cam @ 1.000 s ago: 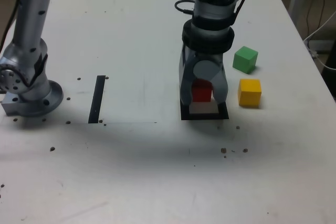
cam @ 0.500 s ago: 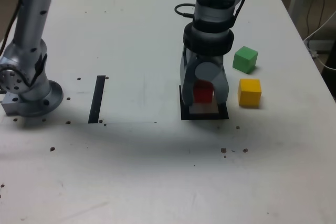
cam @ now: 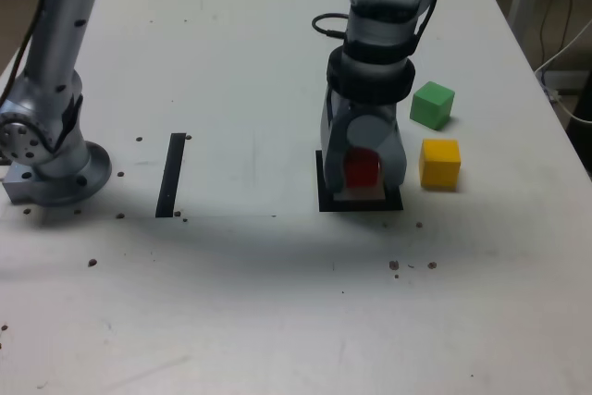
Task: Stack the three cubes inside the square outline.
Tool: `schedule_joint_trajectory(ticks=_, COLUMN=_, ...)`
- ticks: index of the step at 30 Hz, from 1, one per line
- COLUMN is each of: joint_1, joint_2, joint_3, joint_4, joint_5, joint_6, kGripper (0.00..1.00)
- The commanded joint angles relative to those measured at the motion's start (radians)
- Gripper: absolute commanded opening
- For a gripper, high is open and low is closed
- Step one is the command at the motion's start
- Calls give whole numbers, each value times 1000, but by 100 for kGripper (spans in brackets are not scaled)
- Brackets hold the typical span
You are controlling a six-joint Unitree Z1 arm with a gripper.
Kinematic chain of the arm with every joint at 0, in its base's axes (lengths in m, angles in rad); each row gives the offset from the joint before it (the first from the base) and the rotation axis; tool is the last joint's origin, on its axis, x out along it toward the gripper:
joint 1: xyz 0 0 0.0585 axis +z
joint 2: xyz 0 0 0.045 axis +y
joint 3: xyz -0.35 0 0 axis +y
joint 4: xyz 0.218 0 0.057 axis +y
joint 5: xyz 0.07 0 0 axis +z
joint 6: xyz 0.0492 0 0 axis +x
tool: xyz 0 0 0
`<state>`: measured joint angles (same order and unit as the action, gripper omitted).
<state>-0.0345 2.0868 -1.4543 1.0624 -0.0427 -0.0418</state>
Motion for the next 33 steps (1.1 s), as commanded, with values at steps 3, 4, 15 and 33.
schedule_joint_trajectory(ticks=3, joint_1=6, joint_2=-17, joint_3=28, joint_4=-5, joint_5=8, joint_6=-13, kGripper=99)
schedule_joint_trajectory(ticks=4, joint_1=7, joint_2=-24, joint_3=34, joint_4=-6, joint_5=12, joint_6=-19, kGripper=99)
schedule_joint_trajectory(ticks=15, joint_1=8, joint_2=-177, joint_3=48, joint_4=36, joint_5=156, joint_6=-95, kGripper=100)
schedule_joint_trajectory(ticks=33, joint_1=-5, joint_2=18, joint_3=-382, joint_4=177, joint_5=196, joint_6=94, kGripper=99)
